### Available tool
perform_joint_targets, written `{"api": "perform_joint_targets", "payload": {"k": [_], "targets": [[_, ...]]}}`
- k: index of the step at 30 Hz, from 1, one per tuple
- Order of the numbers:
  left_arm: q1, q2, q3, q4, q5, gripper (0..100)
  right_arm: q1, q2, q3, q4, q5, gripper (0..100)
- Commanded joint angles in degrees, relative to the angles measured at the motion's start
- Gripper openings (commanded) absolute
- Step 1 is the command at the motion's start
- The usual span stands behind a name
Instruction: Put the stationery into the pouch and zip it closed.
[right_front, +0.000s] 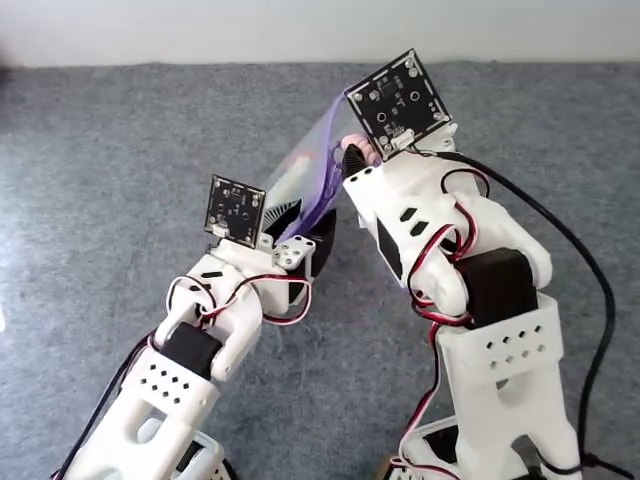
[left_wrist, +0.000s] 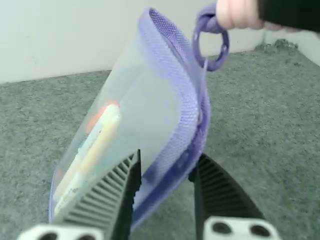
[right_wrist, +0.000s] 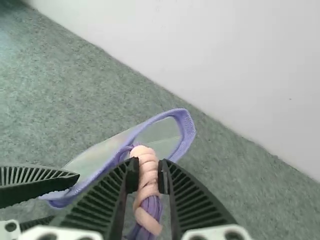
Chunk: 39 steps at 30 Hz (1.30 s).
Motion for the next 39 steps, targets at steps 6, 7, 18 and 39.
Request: {"api": "perform_joint_targets", "payload": {"k": [6,7,18,39], "targets": [[-0.18,-0.79,-5.93,-1.49,0.35,4,-0.40,0.13,-2.99,0.48,0.62,0.8],[-0.18,-0.79,-6.55,-1.49,0.35,5,-0.40,0.13,-2.99,0.48,0.62,0.8],[-0.09,-1.32,-7.60,4.84,0.35,1,2.59,2.77,-2.64,-4.26,1.05,0.8],[-5.36,-24.18,3.03,18.37,-0.44,1,3.38,7.43,-6.07,4.79,1.23,2.4]]}}
